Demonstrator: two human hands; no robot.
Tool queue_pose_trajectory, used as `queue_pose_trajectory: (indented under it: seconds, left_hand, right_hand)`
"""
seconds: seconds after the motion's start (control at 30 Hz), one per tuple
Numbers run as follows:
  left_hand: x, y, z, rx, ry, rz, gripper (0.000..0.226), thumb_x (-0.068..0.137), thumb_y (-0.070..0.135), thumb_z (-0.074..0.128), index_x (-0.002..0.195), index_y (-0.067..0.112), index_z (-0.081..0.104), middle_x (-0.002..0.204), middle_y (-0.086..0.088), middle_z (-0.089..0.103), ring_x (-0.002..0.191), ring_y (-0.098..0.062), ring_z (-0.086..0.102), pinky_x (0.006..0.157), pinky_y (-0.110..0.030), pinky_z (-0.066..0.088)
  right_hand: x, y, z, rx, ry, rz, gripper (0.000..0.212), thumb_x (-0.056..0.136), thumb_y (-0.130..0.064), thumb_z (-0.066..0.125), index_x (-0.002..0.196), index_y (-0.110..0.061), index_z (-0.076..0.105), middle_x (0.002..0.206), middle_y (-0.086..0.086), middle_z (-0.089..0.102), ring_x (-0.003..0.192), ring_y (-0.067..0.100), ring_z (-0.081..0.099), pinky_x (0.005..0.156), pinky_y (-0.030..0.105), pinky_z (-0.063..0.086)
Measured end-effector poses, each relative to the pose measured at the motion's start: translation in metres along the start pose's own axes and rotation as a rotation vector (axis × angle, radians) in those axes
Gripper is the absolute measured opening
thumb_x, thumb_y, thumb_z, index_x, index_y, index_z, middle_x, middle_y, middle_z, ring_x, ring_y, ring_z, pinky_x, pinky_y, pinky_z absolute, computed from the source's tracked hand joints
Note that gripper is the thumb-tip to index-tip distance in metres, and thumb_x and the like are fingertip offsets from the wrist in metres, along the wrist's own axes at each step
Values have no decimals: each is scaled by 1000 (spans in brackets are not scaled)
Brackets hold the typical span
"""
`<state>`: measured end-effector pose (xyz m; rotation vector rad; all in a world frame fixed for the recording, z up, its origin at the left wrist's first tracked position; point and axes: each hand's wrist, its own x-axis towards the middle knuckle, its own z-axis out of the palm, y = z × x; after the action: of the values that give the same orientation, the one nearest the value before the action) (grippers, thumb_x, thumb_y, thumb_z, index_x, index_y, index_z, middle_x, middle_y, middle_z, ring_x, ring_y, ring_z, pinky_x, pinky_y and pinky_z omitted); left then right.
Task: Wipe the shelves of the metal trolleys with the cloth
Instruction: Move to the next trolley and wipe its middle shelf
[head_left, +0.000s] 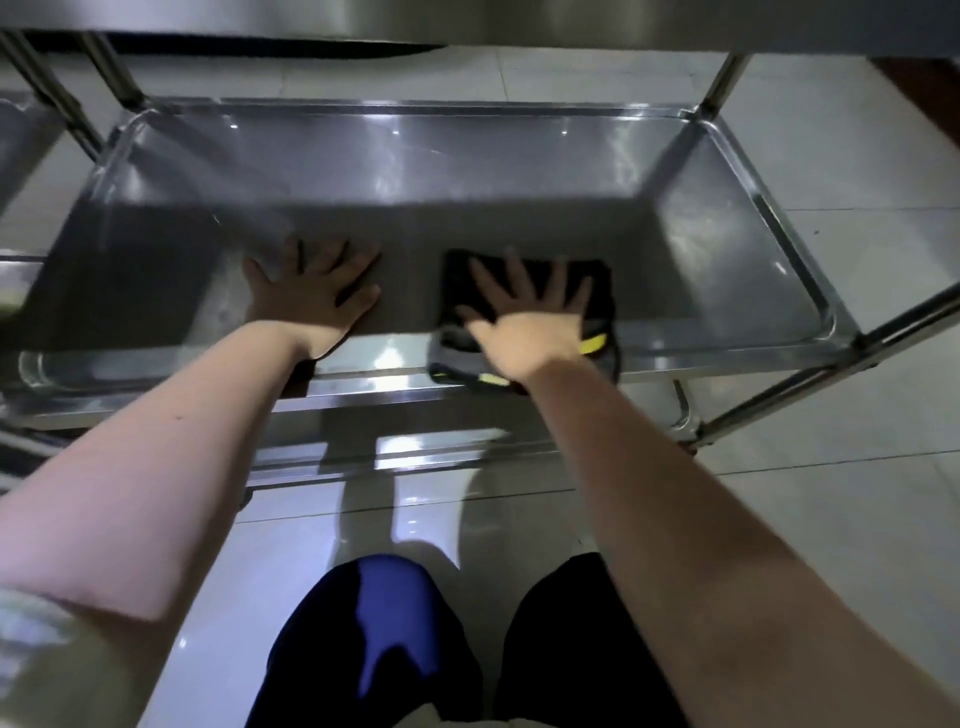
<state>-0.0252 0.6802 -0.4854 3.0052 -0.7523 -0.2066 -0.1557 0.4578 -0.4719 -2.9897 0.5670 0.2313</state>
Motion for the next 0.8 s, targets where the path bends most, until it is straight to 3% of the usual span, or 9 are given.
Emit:
queue_pose_trajectory:
  seconds: [0.07, 0.13, 0.23, 0.37, 0.47, 0.57, 0.7, 0.8]
  left_hand:
    - [-1, -2, 0, -1, 9, 9, 53, 99, 62, 19, 149, 58, 2, 165, 14, 5, 150, -37, -2, 108, -74, -1]
    - [-2, -3, -1, 7, 20, 18, 53, 100, 59, 21, 150, 57, 4, 165, 13, 7, 150, -38, 0, 108, -74, 0]
    - [-4, -1, -3, -20, 13, 5, 54, 99, 63, 20, 150, 55, 7, 165, 12, 6, 150, -35, -1, 110, -71, -1]
    - [-4, 3, -2, -54, 7, 7, 55, 97, 66, 17, 150, 56, 9, 165, 13, 5, 151, -34, -3, 110, -71, -4]
    - [-2, 5, -1, -44, 19, 10, 54, 96, 67, 16, 149, 57, 7, 165, 13, 4, 150, -36, -3, 108, -74, -5]
    - [-4, 5, -2, -26, 20, 10, 54, 97, 65, 16, 150, 57, 6, 165, 13, 2, 150, -36, -2, 108, -74, -5]
    - [-4, 4, -3, 20, 13, -13, 53, 102, 53, 20, 153, 50, 6, 165, 13, 3, 151, -36, -2, 109, -73, -2]
    - [-4, 4, -5, 19, 15, -30, 54, 103, 44, 24, 155, 43, 10, 165, 10, 5, 151, -34, -2, 111, -71, -1]
  right_hand:
    - [-10, -62, 7, 12, 8, -120, 62, 93, -71, 24, 151, -54, 8, 165, -10, -1, 147, 47, -9, 110, 69, -10]
    - [-6, -71, 6, 24, -19, -181, 62, 93, -73, 24, 150, -56, 8, 165, -13, -2, 148, 43, -9, 111, 68, -10]
    - [2, -6, 0, 19, -14, -162, 63, 90, -75, 29, 148, -60, 7, 163, -18, -3, 150, 36, -6, 115, 63, -7]
    - [-1, 114, -12, 14, -69, 115, 65, 89, -77, 30, 146, -63, 2, 163, -18, -4, 150, 34, -5, 117, 60, -4]
    - [-1, 134, -14, -11, -104, 205, 64, 90, -77, 23, 146, -62, -2, 164, -16, -7, 149, 37, -9, 116, 63, -5]
    - [6, 76, -8, -14, -55, 156, 63, 90, -77, 20, 147, -60, -2, 164, -15, -9, 148, 43, -9, 114, 66, -6]
    - [4, -56, 4, -13, -4, -88, 63, 92, -73, 23, 150, -56, 4, 165, -12, -5, 147, 46, -10, 111, 68, -9]
    - [7, -79, 5, 14, -24, -159, 61, 92, -75, 22, 149, -58, 5, 164, -15, -4, 148, 42, -11, 112, 67, -11]
